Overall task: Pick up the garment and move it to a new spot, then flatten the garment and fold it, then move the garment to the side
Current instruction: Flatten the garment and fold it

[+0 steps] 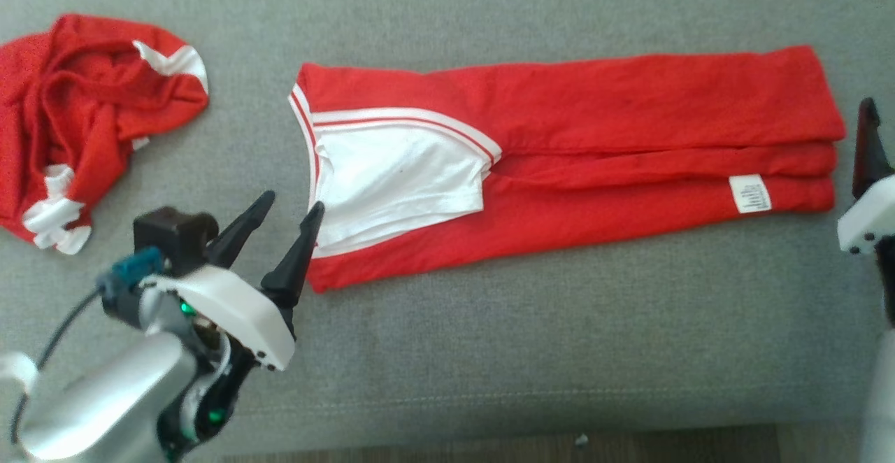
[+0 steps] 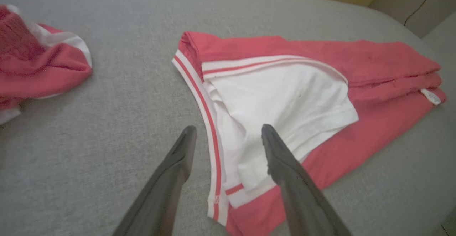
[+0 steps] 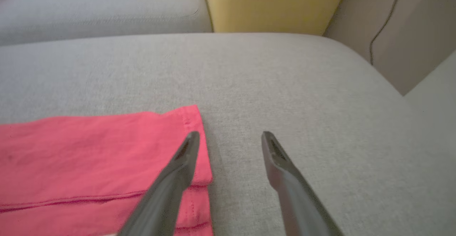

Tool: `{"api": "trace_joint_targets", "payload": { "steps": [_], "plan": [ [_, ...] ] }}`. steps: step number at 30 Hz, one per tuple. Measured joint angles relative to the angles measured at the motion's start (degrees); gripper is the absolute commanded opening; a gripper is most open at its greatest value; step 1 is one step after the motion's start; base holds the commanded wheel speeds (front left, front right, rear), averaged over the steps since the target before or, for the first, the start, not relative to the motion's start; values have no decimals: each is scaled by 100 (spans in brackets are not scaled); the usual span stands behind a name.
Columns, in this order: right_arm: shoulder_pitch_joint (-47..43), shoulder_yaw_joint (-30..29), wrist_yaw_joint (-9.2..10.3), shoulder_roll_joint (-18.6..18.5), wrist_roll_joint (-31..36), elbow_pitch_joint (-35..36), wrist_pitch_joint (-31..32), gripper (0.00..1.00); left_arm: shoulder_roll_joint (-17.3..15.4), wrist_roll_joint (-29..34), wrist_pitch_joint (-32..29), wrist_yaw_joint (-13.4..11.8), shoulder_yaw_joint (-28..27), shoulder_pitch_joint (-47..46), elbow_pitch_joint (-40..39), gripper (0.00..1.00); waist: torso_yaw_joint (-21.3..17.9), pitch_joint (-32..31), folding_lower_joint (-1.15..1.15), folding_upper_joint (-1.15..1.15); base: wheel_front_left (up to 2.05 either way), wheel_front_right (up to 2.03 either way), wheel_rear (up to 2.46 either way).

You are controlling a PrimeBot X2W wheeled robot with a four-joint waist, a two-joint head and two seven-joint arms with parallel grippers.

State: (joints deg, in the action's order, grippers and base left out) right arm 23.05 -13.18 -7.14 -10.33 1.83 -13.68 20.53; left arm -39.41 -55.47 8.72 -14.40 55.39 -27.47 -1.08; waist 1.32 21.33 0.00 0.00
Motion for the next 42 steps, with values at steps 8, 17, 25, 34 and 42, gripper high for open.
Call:
{"api": "trace_joint_targets", "payload": {
  "steps": [8, 17, 25, 34, 42],
  "plan": [
    [-577, -679, 0, 656, 320, -267, -1318, 100, 499, 522, 552, -1131, -575, 776, 119, 100, 25, -593, 0, 0, 0, 0, 0],
    [-524, -1157, 0, 759, -180, -1308, -1467, 100, 1322, 2547, 559, -1636, -1590, 1828, -103, 100, 453, -999, 0, 0, 0, 0, 0],
    [308, -1715, 0, 666, 506, -2276, -1256, 100, 1929, 3322, 559, -1373, -1949, 2321, -70, 100, 940, -1127, 0, 0, 0, 0, 0],
    [873, -2427, 0, 357, 1504, -3026, -1043, 100, 2249, 3740, 559, -925, -2134, 2494, 152, 100, 1159, -1044, 0, 0, 0, 0, 0],
    [1083, -2627, 0, 354, 1811, -3601, -679, 85, 2503, 4110, 559, -801, -2375, 2510, 75, 100, 1122, -999, 0, 0, 0, 0, 0]
  ]
}}
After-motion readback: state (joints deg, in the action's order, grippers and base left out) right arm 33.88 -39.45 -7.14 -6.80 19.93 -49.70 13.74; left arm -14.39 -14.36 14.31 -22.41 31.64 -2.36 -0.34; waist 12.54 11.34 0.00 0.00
